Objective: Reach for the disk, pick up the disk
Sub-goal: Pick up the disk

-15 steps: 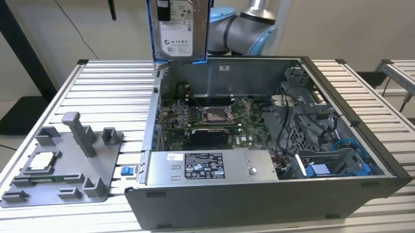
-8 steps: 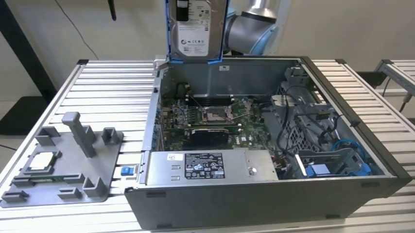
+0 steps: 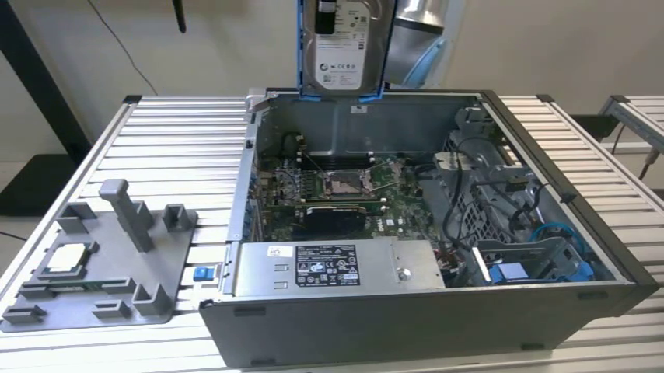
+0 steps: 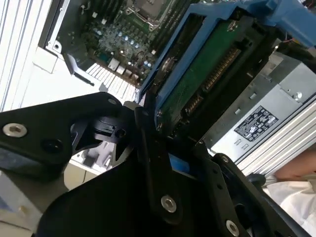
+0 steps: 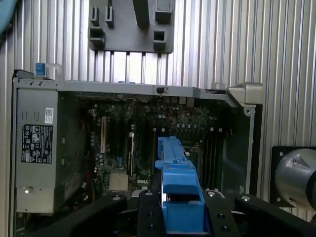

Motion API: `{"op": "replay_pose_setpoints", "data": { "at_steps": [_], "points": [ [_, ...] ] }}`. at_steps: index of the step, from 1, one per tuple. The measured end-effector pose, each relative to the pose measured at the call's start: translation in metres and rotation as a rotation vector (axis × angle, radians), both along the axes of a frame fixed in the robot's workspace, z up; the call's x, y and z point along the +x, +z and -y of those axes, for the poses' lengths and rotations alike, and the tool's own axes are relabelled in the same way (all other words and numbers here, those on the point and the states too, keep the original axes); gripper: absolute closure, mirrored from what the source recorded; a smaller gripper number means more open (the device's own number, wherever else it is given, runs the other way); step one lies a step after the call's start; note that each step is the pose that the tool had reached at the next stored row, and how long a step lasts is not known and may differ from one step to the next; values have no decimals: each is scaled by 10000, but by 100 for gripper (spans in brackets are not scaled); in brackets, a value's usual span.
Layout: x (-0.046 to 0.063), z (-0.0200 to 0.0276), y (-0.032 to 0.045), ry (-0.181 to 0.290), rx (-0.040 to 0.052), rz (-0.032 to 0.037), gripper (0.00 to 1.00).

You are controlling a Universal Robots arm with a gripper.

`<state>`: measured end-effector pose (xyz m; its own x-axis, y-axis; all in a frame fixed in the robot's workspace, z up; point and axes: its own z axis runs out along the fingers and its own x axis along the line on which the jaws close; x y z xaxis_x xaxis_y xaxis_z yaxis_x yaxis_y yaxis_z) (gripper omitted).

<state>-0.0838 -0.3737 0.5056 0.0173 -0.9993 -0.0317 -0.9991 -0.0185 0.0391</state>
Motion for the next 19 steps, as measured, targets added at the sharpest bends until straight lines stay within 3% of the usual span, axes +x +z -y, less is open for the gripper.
{"op": "replay_pose_setpoints", "data": {
  "at_steps": [19],
  "points": [
    [863, 0, 0, 45, 0, -2, 100]
  ]
}}
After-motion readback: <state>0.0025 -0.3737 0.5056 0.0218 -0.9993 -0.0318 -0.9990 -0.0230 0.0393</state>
